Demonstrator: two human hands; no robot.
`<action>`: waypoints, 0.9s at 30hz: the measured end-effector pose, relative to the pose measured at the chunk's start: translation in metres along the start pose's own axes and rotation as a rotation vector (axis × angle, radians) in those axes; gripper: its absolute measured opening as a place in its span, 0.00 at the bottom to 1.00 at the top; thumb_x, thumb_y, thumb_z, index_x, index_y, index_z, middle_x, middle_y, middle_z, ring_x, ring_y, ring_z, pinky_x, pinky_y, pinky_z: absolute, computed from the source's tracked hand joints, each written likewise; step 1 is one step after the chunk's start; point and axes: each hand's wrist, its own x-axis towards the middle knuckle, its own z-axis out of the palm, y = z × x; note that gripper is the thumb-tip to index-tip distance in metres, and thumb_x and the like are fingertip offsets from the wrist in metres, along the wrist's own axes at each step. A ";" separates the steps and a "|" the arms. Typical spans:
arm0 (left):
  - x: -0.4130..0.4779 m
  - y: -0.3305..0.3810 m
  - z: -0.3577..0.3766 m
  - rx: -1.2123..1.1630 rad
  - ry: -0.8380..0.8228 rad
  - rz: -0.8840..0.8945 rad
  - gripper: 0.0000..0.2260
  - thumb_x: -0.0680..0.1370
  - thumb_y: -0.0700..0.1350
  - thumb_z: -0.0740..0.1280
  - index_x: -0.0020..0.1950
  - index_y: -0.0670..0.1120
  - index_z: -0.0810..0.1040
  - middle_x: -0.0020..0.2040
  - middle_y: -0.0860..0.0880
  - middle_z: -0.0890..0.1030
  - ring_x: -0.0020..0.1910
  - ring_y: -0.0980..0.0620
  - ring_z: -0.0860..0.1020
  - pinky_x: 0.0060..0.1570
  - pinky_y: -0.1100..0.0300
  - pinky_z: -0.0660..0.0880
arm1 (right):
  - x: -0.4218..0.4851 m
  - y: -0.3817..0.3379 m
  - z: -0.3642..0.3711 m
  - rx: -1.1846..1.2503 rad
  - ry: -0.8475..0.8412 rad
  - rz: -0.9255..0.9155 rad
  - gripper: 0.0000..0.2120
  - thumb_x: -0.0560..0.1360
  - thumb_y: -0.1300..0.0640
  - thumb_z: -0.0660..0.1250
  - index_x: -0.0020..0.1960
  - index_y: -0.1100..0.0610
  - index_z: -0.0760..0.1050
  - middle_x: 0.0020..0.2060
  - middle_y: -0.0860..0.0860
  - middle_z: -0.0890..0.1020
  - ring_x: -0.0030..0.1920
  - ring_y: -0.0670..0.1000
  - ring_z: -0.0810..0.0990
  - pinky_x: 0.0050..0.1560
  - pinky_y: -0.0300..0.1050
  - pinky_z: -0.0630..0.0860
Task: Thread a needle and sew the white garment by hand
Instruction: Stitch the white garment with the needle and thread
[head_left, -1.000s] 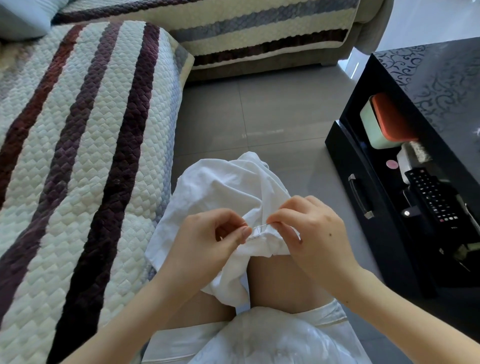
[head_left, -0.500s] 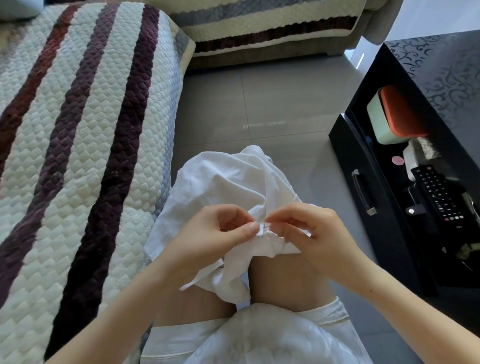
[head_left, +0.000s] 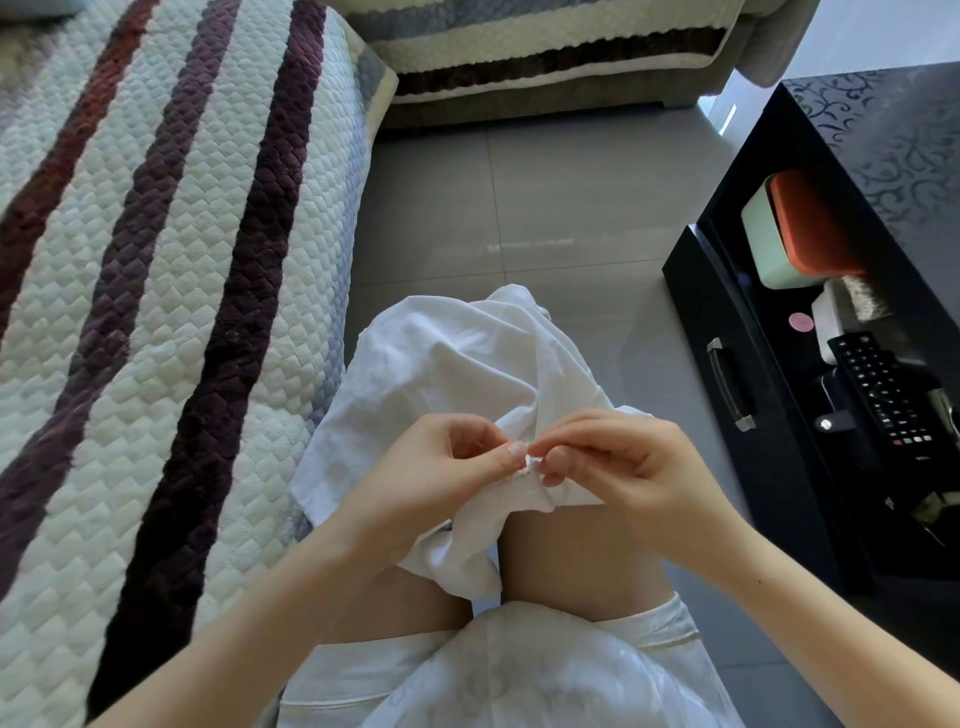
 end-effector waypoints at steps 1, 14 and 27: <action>0.000 0.000 0.000 -0.001 0.012 -0.005 0.12 0.73 0.52 0.70 0.40 0.44 0.83 0.35 0.46 0.79 0.36 0.56 0.75 0.39 0.62 0.69 | -0.001 0.000 0.001 0.006 0.028 0.013 0.06 0.75 0.60 0.67 0.48 0.55 0.83 0.42 0.46 0.84 0.41 0.49 0.83 0.44 0.39 0.78; 0.000 0.005 0.002 -0.011 -0.004 -0.094 0.17 0.71 0.55 0.72 0.36 0.40 0.82 0.33 0.46 0.79 0.33 0.54 0.75 0.37 0.61 0.69 | -0.024 -0.014 0.005 0.510 0.264 0.431 0.11 0.70 0.56 0.64 0.42 0.60 0.84 0.35 0.57 0.81 0.33 0.50 0.74 0.33 0.37 0.73; 0.004 0.014 -0.001 -0.073 -0.144 -0.196 0.04 0.63 0.47 0.73 0.30 0.48 0.83 0.29 0.49 0.78 0.30 0.57 0.75 0.33 0.66 0.70 | -0.020 -0.011 -0.003 0.750 0.145 0.628 0.07 0.71 0.59 0.60 0.38 0.63 0.71 0.30 0.59 0.77 0.27 0.51 0.74 0.24 0.39 0.71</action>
